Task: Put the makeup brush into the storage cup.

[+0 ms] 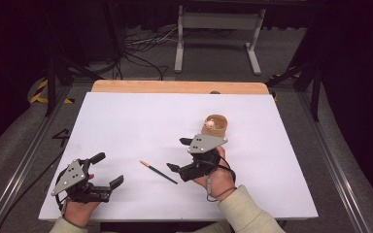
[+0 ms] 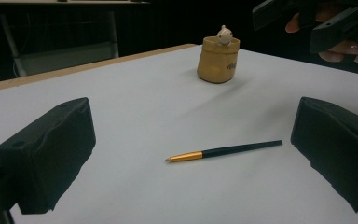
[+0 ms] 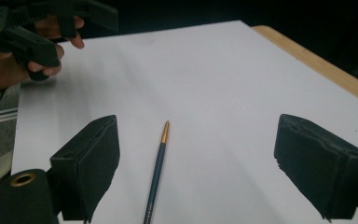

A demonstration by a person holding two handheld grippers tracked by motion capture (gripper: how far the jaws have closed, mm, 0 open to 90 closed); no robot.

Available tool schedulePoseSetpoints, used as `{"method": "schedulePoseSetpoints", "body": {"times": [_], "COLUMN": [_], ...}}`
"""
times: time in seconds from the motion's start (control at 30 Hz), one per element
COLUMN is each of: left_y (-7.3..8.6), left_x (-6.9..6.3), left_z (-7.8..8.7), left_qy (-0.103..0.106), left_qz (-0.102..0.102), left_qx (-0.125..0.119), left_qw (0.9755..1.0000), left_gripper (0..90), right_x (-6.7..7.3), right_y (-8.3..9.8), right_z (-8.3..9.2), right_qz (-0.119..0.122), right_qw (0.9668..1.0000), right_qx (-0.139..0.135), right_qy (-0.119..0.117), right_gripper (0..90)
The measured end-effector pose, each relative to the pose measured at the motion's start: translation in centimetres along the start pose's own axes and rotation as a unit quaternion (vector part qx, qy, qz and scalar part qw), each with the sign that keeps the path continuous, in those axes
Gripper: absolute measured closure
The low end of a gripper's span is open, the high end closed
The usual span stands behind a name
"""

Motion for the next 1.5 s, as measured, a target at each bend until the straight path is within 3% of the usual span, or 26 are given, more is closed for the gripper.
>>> {"method": "schedulePoseSetpoints", "body": {"times": [0.03, 0.17, 0.37, 0.5, 0.6, 0.73, 0.8, 0.83, 0.87, 0.97, 1.03, 1.17, 1.2, 1.23, 1.27, 1.37, 1.5], "left_y": [0.0, 0.0, 0.0, 0.0, 0.1, 0.1, 0.0, 0.0, 0.0, 0.1, 0.1, 0.1, 0.0, 0.1, 0.1, 0.2, 0.2], "left_x": [0.0, 0.0, 0.1, 0.1, 0.1, 0.2, 0.1, 0.1, 0.1, 0.2, 0.2, 0.3, 0.3, 0.4, 0.3, 0.3, 0.3], "left_z": [0.0, 0.0, -0.1, -0.1, 0.0, -0.1, -0.1, -0.1, -0.1, -0.1, -0.1, 0.0, 0.0, 0.0, 0.0, 0.0, -0.1], "left_qy": [0.000, 0.000, -0.002, -0.001, 0.001, 0.001, 0.001, 0.001, 0.001, 0.001, 0.001, 0.000, 0.000, 0.001, 0.001, 0.003, 0.003], "left_qz": [0.000, 0.002, 0.002, 0.001, 0.001, 0.002, 0.005, 0.005, 0.005, 0.005, 0.005, 0.007, 0.005, 0.005, 0.007, 0.011, 0.013], "left_qx": [0.000, 0.000, 0.001, 0.001, 0.004, 0.003, 0.001, 0.000, 0.001, 0.001, 0.001, 0.002, 0.002, 0.002, 0.002, 0.003, 0.003], "left_qw": [1.0000, 1.0000, 1.0000, 1.0000, 1.0000, 1.0000, 1.0000, 1.0000, 1.0000, 1.0000, 1.0000, 1.0000, 1.0000, 1.0000, 1.0000, 0.9999, 0.9999], "left_gripper": [0.4, 0.4, 0.4, 0.4, 0.5, 0.5, 0.5, 0.5, 0.5, 0.6, 0.7, 0.9, 0.9, 0.9, 0.9, 0.9, 0.9], "right_x": [0.0, 0.1, 0.3, 0.2, 0.3, 0.2, 0.1, -0.1, -0.1, -0.1, -0.1, -0.3, -0.2, -0.4, -0.4, -0.5, -0.6], "right_y": [0.0, -0.3, -1.0, -0.8, -0.9, -1.2, -1.5, -1.6, -1.6, -1.6, -1.6, -1.5, -1.4, -1.0, -1.0, -0.5, -0.3], "right_z": [0.0, -0.8, -1.6, -2.4, -2.8, -3.1, -3.4, -3.6, -3.6, -4.1, -4.2, -4.9, -5.0, -5.2, -5.2, -5.5, -5.9], "right_qz": [0.000, 0.007, 0.032, 0.035, 0.045, 0.056, 0.061, 0.065, 0.065, 0.072, 0.072, 0.072, 0.072, 0.078, 0.078, 0.076, 0.071], "right_qw": [1.0000, 0.9982, 0.9931, 0.9870, 0.9806, 0.9762, 0.9757, 0.9727, 0.9727, 0.9658, 0.9650, 0.9598, 0.9582, 0.9523, 0.9523, 0.9454, 0.9439], "right_qx": [0.000, 0.057, 0.111, 0.154, 0.187, 0.206, 0.208, 0.220, 0.220, 0.246, 0.249, 0.268, 0.273, 0.292, 0.292, 0.314, 0.320], "right_qy": [0.000, -0.014, -0.023, -0.033, -0.038, -0.036, -0.034, -0.035, -0.035, -0.037, -0.038, -0.041, -0.045, -0.043, -0.043, -0.041, -0.041], "right_gripper": [14.2, 18.0, 19.5, 18.4, 18.3, 18.3, 18.3, 18.4, 18.4, 18.5, 18.5, 19.7, 19.5, 18.2, 18.2, 19.3, 21.7]}}
Point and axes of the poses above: each handheld gripper's, and its own axes: z roughly backward along the jaws, y roughly out of its underside, x roughly to its left, the point moved 10 cm from there along -z, roughly forward along the jaws, and after that the axes turned 2 degrees about -x, right-handed, at the moved point
